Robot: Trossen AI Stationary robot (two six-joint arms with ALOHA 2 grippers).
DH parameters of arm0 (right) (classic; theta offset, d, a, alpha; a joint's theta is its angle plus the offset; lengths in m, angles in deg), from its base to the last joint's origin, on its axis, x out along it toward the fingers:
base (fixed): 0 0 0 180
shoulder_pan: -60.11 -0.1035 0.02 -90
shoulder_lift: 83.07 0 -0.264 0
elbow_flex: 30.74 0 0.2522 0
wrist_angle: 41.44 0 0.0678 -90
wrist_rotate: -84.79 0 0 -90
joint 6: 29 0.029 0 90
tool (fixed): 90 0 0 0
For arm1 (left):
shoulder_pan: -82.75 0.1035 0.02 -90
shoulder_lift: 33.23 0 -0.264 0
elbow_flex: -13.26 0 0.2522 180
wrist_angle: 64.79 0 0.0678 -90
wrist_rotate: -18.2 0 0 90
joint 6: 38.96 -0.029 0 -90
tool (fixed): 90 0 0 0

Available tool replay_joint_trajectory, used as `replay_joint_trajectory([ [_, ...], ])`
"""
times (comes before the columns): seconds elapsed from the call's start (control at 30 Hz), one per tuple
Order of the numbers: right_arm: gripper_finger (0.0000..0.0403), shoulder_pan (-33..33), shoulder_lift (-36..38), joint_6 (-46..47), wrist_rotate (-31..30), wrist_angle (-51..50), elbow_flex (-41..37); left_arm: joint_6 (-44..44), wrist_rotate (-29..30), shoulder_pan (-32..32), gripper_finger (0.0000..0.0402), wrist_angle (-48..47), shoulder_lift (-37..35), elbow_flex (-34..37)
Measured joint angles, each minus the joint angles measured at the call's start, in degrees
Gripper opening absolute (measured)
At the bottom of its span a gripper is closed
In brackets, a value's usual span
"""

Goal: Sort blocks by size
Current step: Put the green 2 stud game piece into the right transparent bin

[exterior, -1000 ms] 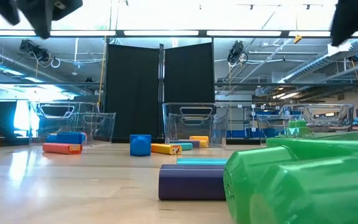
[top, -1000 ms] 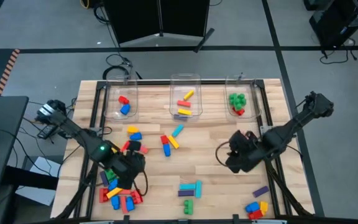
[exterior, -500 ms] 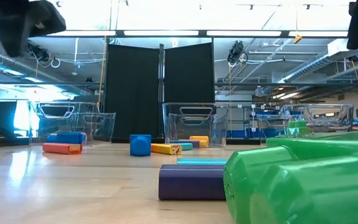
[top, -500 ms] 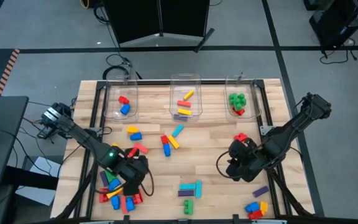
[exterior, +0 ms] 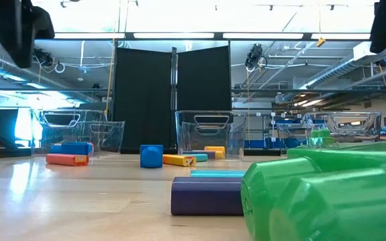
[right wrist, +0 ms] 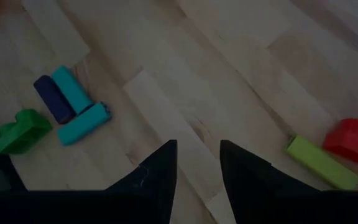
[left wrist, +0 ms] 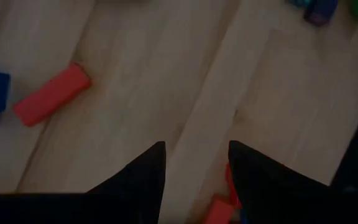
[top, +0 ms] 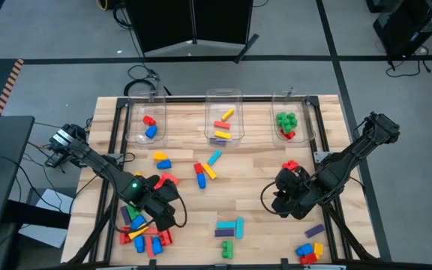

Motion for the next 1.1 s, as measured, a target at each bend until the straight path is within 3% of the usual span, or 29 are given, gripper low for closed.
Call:
replay_joint_trajectory([
  [0.2,0.0132,0.00,0.00,-0.07,-1.38,0.00,0.00,6.14,0.70,0.24,0.0183,-1.52,0.00,0.00],
  [0.37,0.0131,0.00,0.00,-0.56,-1.43,0.00,0.00,16.94,1.52,1.49,0.0195,-11.54,0.00,0.00],
  [0.57,0.0130,0.00,0.00,-0.72,-1.43,-0.02,0.00,22.37,1.57,1.47,0.0256,-21.63,0.00,0.04],
  [0.83,0.0128,0.00,0.00,-1.13,-1.43,-0.02,0.00,23.36,2.58,1.46,0.0361,-19.93,0.00,0.04],
  [1.0,0.0128,0.00,0.00,-1.81,-1.43,-0.01,0.00,24.03,0.42,1.48,0.0380,-19.74,0.00,0.04],
  [1.1,0.0127,0.00,0.00,-2.25,-1.43,0.00,0.00,28.92,-0.41,1.46,0.0379,-20.49,0.00,0.04],
])
